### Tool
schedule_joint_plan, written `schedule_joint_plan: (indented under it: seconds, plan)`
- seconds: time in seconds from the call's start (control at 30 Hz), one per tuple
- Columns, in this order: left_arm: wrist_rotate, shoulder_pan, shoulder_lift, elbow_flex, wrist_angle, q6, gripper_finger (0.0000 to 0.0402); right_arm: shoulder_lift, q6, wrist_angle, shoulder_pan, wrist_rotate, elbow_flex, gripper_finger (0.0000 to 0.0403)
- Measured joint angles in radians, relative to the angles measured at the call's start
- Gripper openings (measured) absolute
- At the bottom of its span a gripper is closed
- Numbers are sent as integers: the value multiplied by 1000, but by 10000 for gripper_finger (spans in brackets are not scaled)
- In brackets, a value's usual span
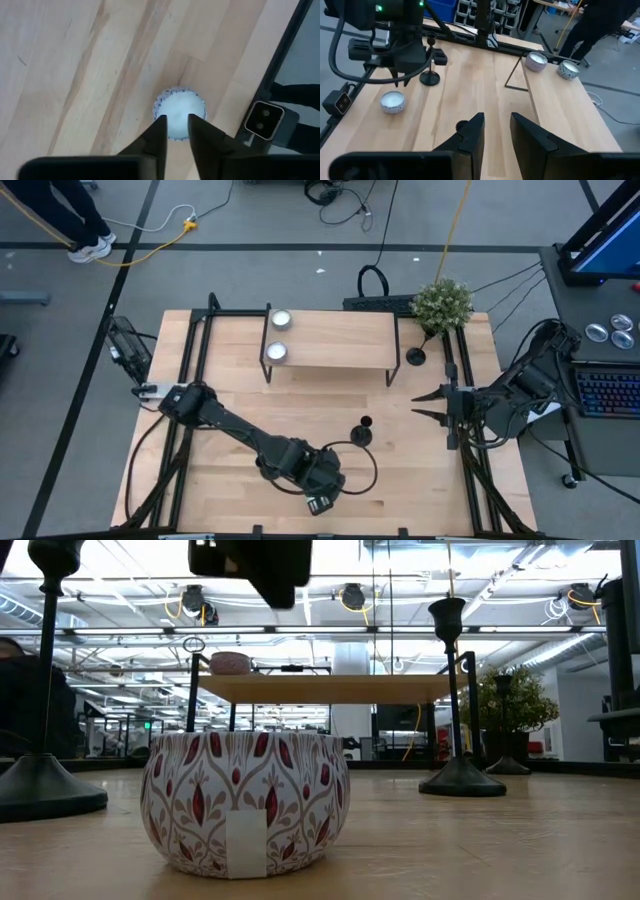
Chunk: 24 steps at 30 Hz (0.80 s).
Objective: Pick & Place candle stick holders
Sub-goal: Put the red scented candle on the shelf
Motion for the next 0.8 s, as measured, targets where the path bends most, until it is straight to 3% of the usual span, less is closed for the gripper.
schedule_joint_plan:
  seconds: [0.2, 0.4, 0.8]
  plan:
    - [-18, -1, 2, -18, 6, 24, 156, -49, 37, 43, 0, 0, -87, 89]
    - [-26, -7, 21, -19, 10, 86, 202, -114, 40, 176, 0, 0, -203, 89]
    - [-18, -5, 65, -20, 45, 173, 228, -213, 43, 195, -1, 2, -284, 89]
